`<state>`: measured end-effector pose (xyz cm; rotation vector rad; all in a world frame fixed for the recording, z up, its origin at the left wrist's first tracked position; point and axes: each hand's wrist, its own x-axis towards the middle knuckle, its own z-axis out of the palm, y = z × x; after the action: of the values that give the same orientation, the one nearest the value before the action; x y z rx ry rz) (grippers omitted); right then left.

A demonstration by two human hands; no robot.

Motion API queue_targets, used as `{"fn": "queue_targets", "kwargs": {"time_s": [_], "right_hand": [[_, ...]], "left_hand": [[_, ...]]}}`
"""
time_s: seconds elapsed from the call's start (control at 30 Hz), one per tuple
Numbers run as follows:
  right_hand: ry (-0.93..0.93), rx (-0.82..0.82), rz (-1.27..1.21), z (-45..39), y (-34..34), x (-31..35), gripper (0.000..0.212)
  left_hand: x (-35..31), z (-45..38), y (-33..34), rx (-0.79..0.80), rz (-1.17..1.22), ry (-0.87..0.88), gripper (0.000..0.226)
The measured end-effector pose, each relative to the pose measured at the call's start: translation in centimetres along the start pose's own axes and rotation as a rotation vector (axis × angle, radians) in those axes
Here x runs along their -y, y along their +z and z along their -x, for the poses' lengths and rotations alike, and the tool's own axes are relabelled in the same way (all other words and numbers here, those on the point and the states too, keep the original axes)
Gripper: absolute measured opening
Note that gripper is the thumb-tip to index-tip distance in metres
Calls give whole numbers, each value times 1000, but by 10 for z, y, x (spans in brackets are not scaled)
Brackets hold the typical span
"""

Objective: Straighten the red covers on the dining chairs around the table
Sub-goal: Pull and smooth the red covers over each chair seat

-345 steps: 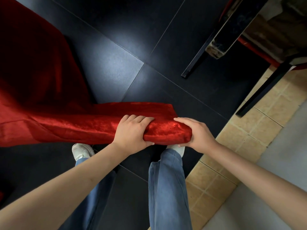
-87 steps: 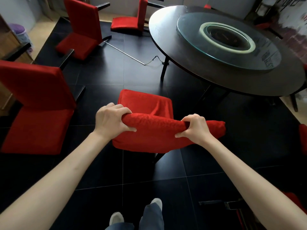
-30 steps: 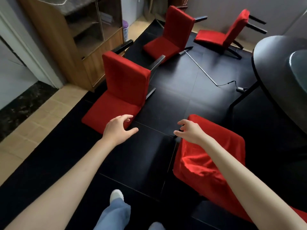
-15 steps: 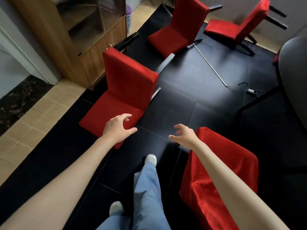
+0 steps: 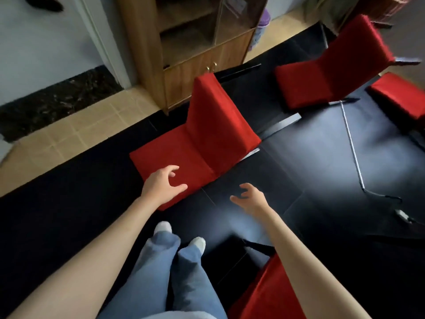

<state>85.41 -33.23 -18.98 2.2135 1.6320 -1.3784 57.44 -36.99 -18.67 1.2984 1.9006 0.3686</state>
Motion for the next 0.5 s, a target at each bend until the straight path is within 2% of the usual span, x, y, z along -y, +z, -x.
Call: {"fn": "queue_targets", "kwargs": {"time_s": [0.27,0.5], "right_hand": [[-4,82,166,-65,17,42,67],[-57,180,293,-119,37,61,67]], "left_hand": [[40,-47,-10,-32,100,-202,67],[60,-68,15,-67,201,-368,69]]}}
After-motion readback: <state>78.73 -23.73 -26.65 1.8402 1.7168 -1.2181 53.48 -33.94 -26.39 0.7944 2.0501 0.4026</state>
